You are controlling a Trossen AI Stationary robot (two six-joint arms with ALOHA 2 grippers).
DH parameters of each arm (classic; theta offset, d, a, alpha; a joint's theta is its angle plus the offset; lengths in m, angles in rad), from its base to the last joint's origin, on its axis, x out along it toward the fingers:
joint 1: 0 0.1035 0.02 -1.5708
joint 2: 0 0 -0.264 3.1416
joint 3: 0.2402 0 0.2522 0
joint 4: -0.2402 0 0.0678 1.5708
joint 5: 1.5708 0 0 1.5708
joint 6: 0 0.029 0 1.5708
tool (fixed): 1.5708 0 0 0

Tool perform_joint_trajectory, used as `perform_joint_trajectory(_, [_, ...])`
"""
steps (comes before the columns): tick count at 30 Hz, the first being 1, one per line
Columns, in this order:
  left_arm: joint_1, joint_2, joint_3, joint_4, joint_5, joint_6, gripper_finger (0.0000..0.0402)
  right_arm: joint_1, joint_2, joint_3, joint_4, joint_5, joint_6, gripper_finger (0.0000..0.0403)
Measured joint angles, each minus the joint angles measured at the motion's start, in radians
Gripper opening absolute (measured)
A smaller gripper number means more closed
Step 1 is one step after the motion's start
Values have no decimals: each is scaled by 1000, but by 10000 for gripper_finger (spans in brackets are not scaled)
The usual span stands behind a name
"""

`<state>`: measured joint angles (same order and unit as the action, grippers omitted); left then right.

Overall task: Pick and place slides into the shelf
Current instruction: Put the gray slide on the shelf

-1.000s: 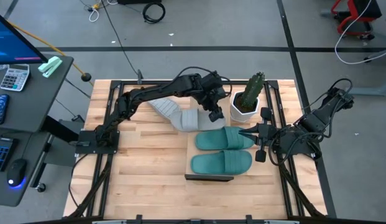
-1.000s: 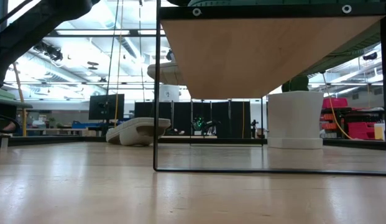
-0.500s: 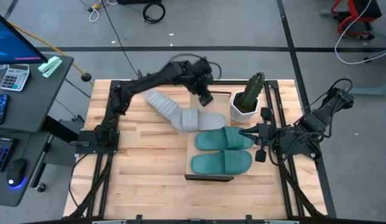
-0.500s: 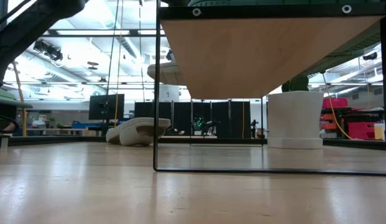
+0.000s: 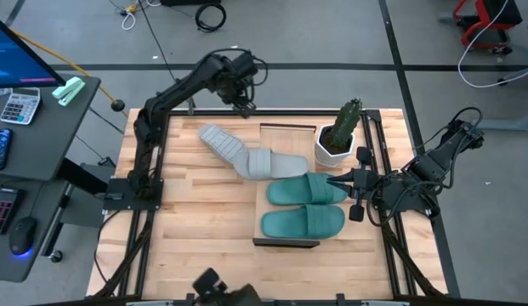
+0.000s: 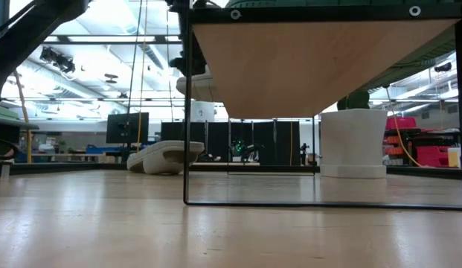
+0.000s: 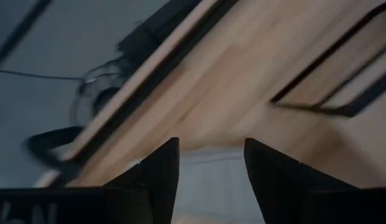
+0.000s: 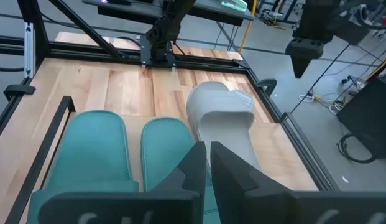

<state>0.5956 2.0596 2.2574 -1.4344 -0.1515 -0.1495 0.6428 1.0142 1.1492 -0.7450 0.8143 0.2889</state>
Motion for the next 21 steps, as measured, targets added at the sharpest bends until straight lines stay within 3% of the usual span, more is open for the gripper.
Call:
perform_joint_trajectory(9, [101,-2,0,-12,20,55,178,0,0,0,-2,0,10,30])
perform_joint_trajectory(14, [140,-2,0,-11,20,8,172,0,4,0,-12,0,34,30])
perform_joint_trajectory(21, [129,-3,0,-43,-87,-83,168,0,21,0,-12,-1,52,30])
